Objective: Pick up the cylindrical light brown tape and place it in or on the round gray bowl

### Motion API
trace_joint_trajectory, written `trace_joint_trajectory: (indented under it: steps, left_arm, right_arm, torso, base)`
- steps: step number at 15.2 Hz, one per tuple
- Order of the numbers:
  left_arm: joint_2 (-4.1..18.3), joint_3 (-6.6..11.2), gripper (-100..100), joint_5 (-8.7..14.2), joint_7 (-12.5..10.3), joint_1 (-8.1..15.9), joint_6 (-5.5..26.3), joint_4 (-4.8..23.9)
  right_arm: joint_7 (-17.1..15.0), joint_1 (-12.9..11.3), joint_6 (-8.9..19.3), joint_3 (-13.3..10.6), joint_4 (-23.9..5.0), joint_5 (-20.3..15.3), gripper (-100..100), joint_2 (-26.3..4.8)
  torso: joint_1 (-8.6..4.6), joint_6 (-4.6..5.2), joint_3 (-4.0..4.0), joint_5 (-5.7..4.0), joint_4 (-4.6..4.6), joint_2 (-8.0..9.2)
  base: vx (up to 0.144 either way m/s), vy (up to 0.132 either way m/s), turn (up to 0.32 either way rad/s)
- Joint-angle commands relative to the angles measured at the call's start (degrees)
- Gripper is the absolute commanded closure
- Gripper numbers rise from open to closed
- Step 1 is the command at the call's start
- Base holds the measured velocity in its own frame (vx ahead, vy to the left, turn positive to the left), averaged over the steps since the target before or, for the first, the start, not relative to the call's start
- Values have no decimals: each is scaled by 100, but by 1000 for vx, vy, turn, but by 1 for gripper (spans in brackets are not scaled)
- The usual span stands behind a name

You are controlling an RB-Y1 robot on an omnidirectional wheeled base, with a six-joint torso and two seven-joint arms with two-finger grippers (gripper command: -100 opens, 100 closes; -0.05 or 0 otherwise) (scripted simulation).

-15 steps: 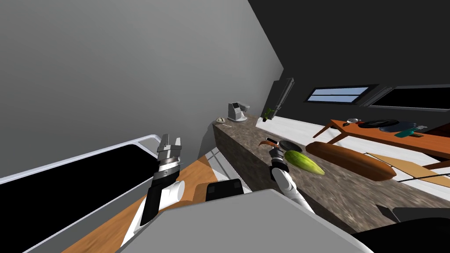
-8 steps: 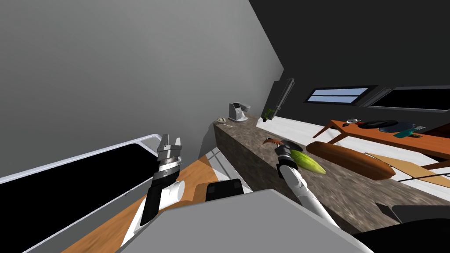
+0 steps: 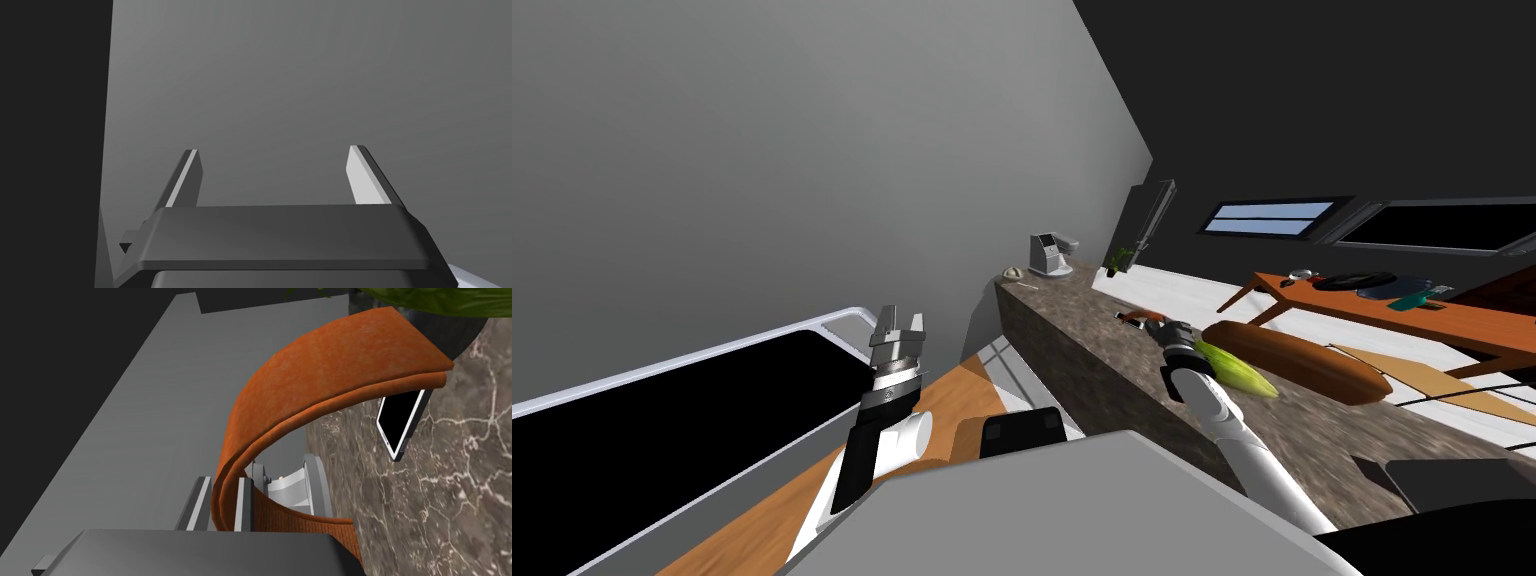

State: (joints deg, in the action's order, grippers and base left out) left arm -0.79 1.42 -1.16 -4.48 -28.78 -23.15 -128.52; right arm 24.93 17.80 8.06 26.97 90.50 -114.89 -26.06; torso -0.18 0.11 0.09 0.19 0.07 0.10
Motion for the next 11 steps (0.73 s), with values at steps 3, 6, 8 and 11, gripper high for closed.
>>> trace_joint_trajectory:
  steps: [3,6,8,11]
  left_arm:
    - [0,0,0,0,0,0,0,0]
    - [0,0,0,0,0,0,0,0]
    - [0,0,0,0,0,0,0,0]
    - [1,1,0,0,0,0,0,0]
  right_arm:
    - [7,-146,-426,325,-44,284,100,-287]
    - [60,-216,-682,511,-16,456,100,-377]
    - [110,-251,-822,604,11,550,100,-396]
    - [223,-308,-1032,722,66,711,100,-364]
  torso:
    - [1,-1,0,1,2,-1]
    - [-1,-1,4,0,5,3]
    - [-7,-1,6,-1,7,5]
    - [-23,2,8,-4,9,7]
  base:
    - [20,-47,-40]
    - [18,-64,-53]
    - [22,-84,-58]
    - [28,-123,-77]
